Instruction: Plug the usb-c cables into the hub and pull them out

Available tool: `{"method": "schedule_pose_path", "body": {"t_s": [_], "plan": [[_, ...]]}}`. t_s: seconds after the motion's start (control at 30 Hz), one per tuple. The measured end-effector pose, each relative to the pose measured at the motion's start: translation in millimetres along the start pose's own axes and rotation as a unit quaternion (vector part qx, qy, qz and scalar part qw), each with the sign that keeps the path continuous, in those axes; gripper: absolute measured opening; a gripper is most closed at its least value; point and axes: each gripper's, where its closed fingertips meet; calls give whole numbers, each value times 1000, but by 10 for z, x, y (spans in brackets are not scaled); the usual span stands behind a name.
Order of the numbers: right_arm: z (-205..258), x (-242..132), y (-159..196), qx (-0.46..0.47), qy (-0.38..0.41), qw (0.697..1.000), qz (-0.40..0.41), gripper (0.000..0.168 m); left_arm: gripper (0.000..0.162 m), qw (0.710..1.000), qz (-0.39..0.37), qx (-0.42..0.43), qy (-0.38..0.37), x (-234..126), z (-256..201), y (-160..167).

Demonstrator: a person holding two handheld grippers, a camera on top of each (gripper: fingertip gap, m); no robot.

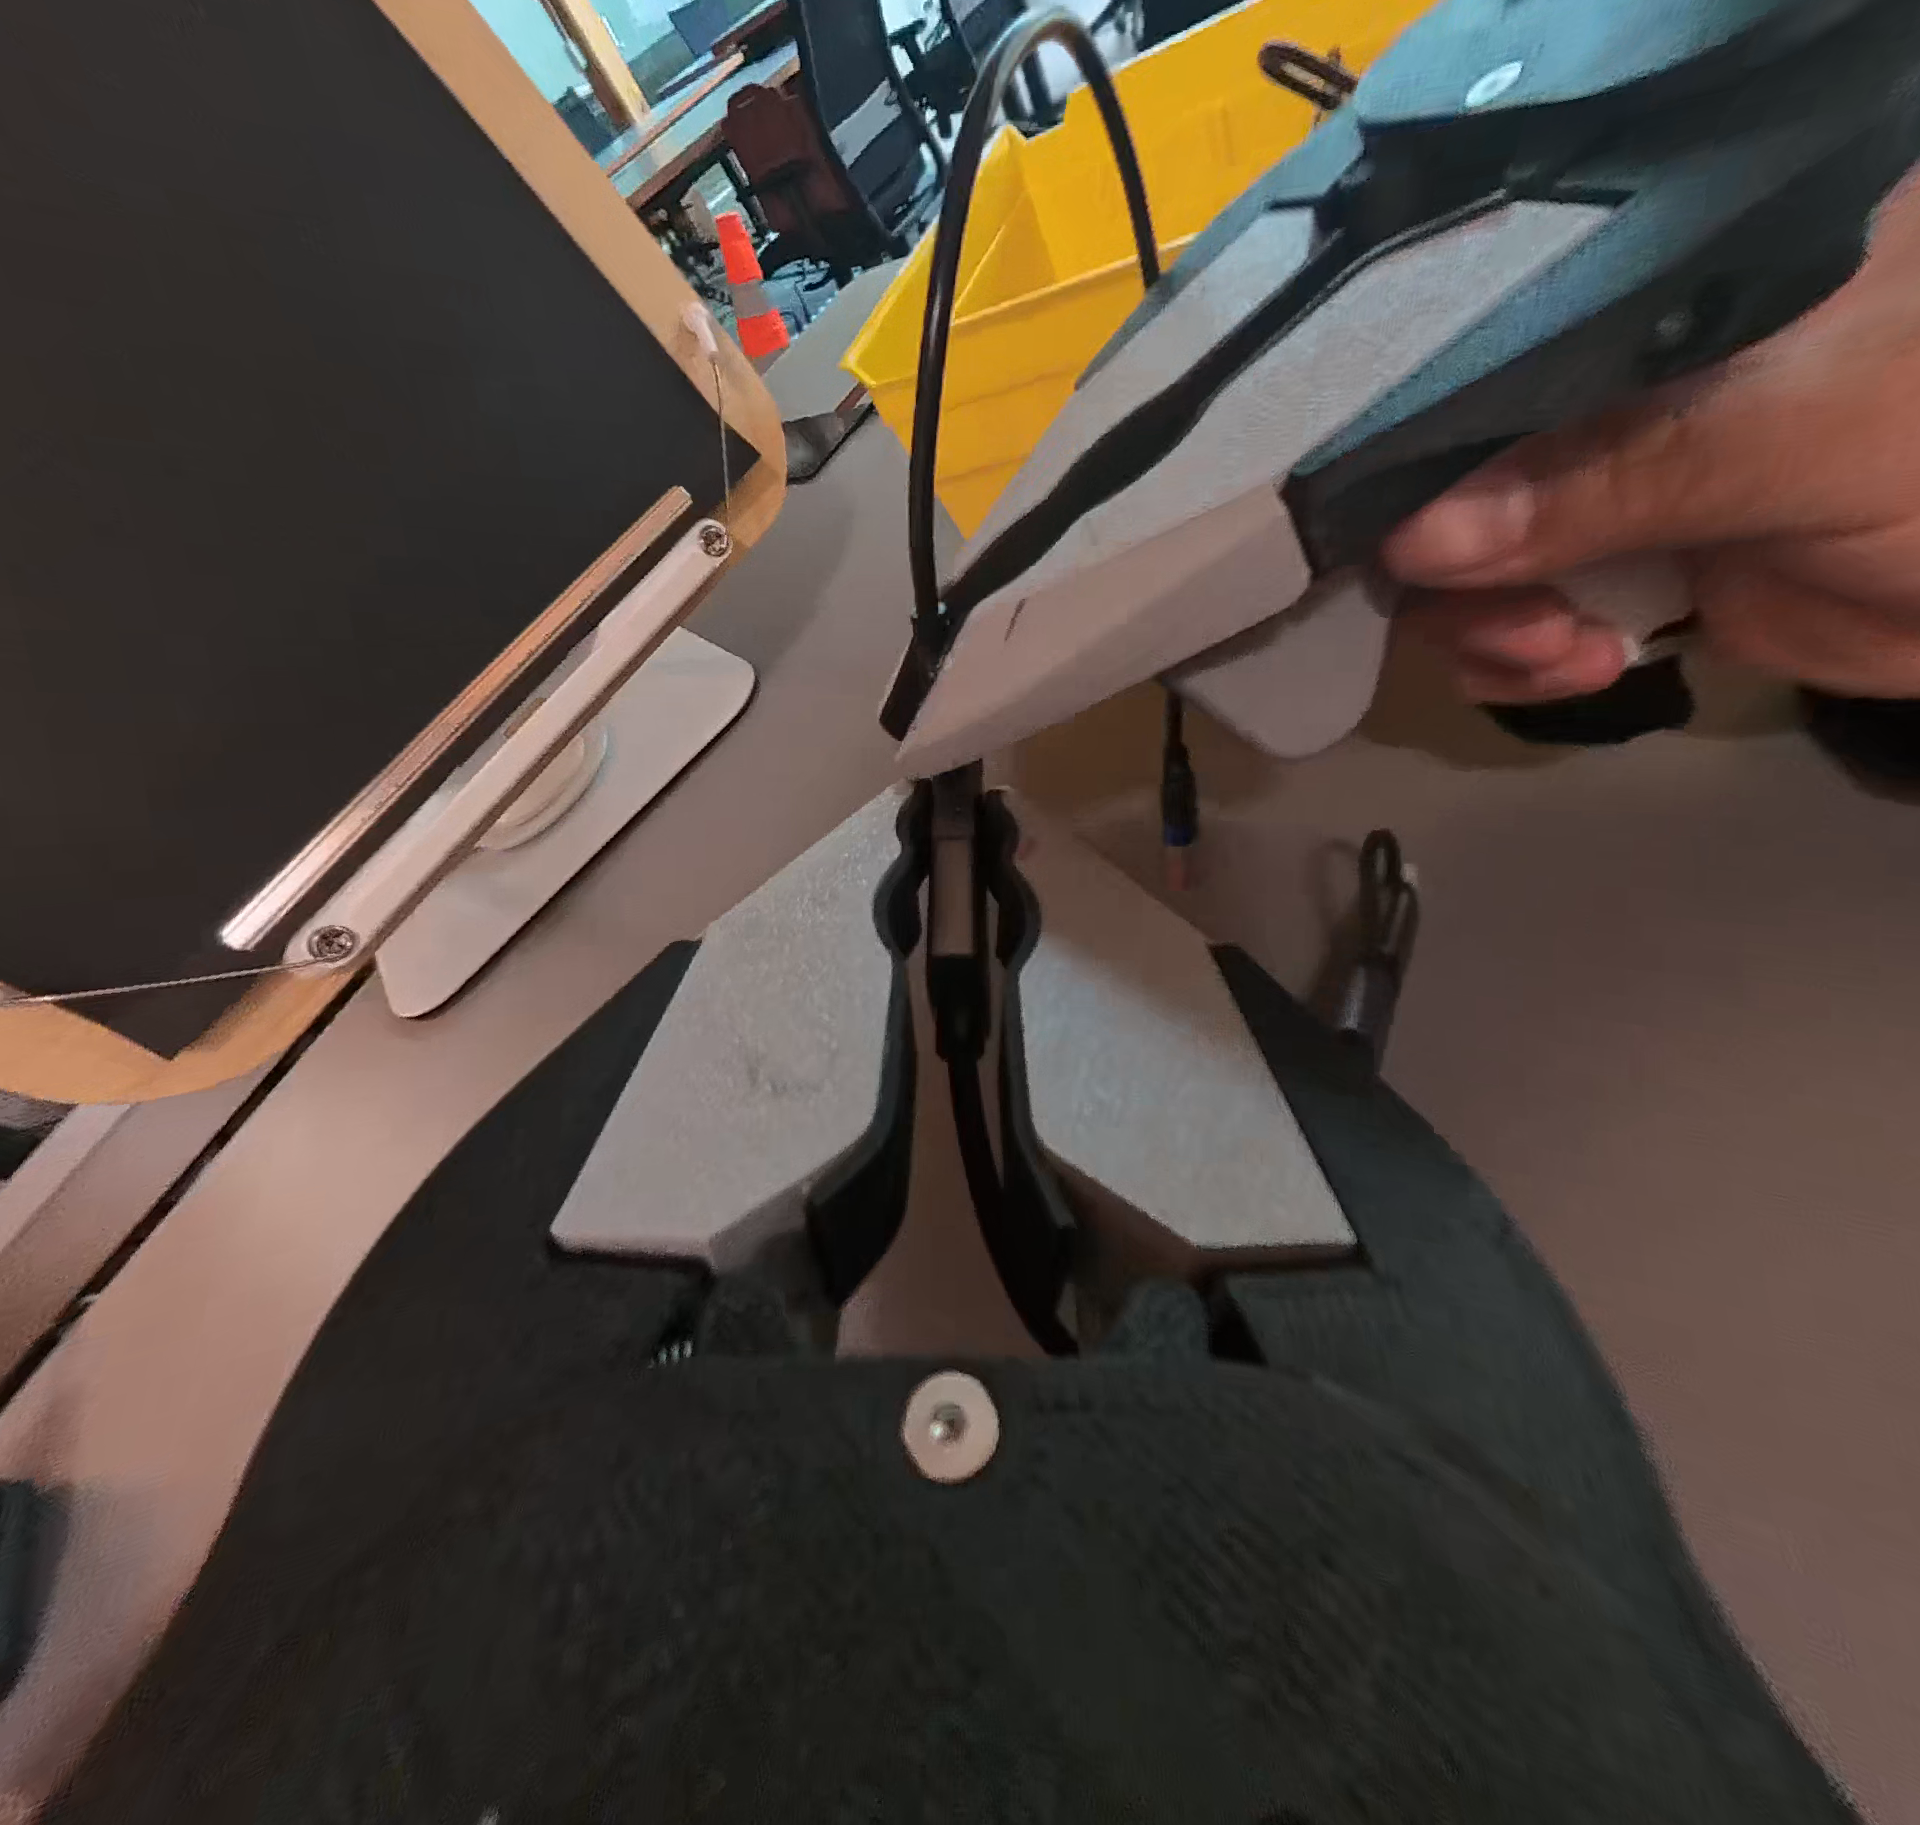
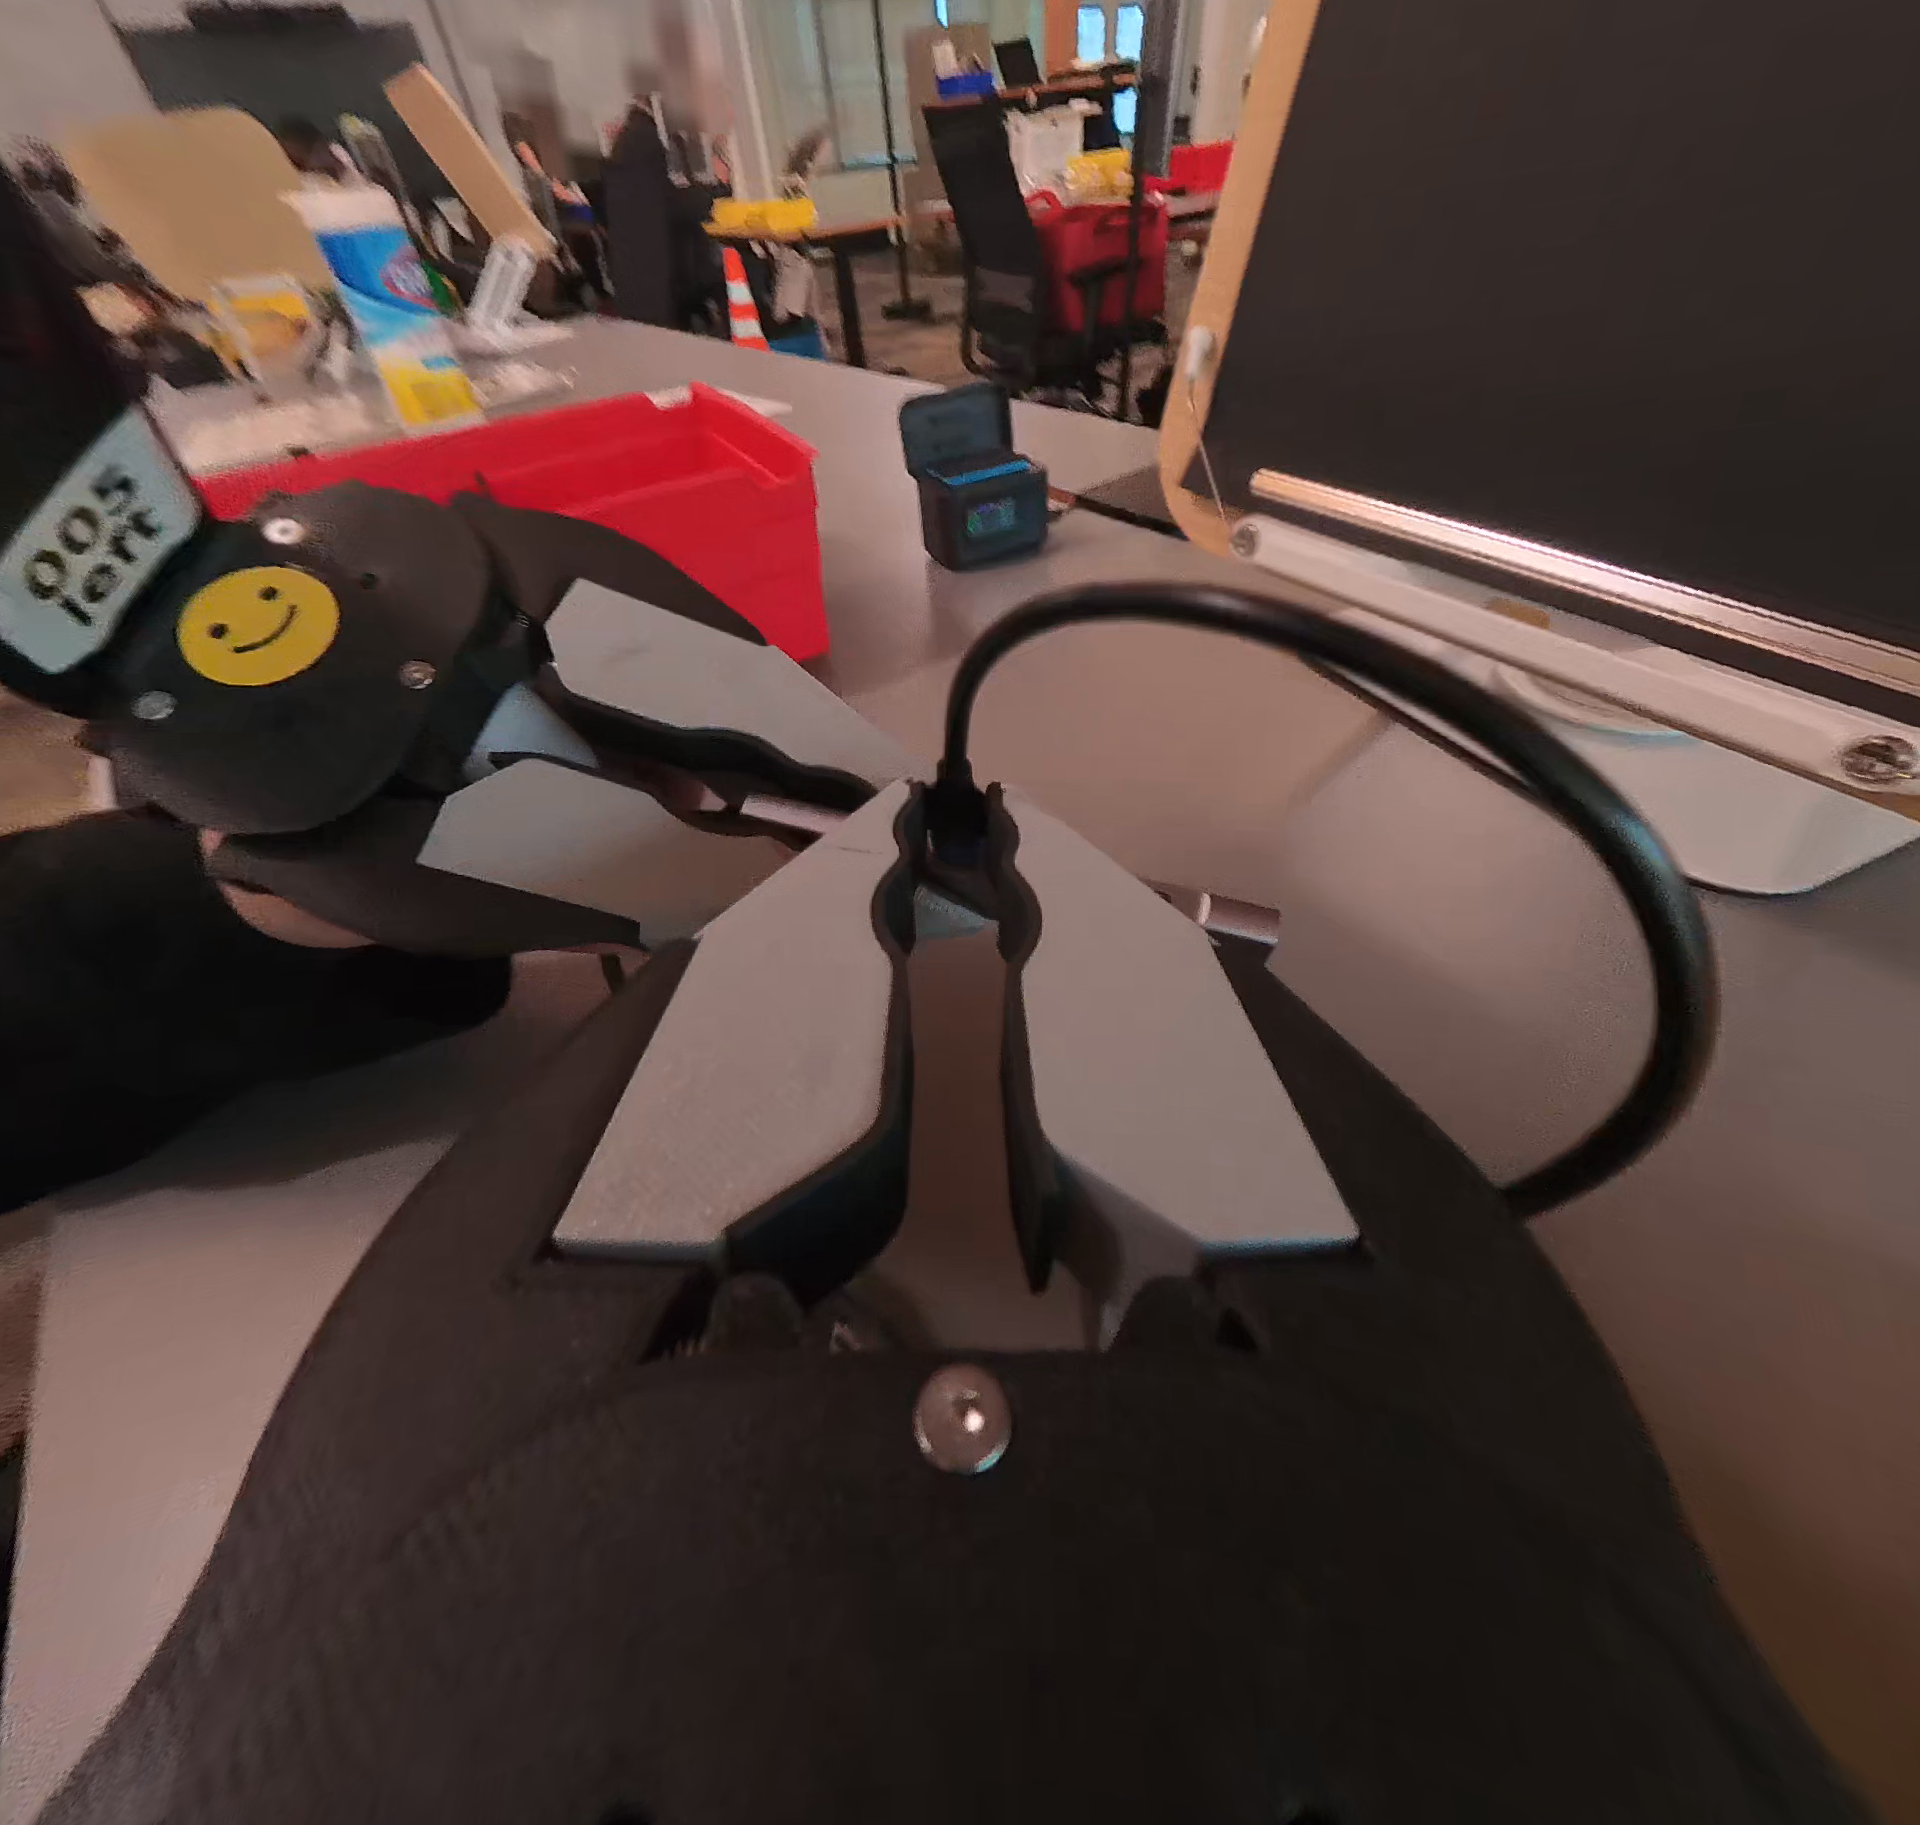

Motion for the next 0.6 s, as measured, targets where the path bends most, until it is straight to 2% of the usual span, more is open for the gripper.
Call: {"method": "schedule_pose_path", "body": {"t_s": [0.23, 0.37, 0.53, 0.6], "plan": [[-17, -81, -62, -8, 23, 1000, -4, 7, 8, 999, -13, 30, -43, 3, -7, -93], [-57, -144, -140, 11, 31, 999, -35, 7, 7, 999, -34, -27, -14, 21, -45, -182], [-102, -263, -278, 2, 48, 996, -80, 6, 8, 998, -58, -29, -18, 33, -81, -347], [-94, -272, -305, 24, 29, 995, -97, 7, 8, 997, -66, -41, -14, 20, -82, -370]]}}
Point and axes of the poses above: each gripper's, where its closed fingertips meet, x out along the fingers, y out of its underside, z = x × y across the jaws, and after that the axes turned 10 degrees about -x, right-handed
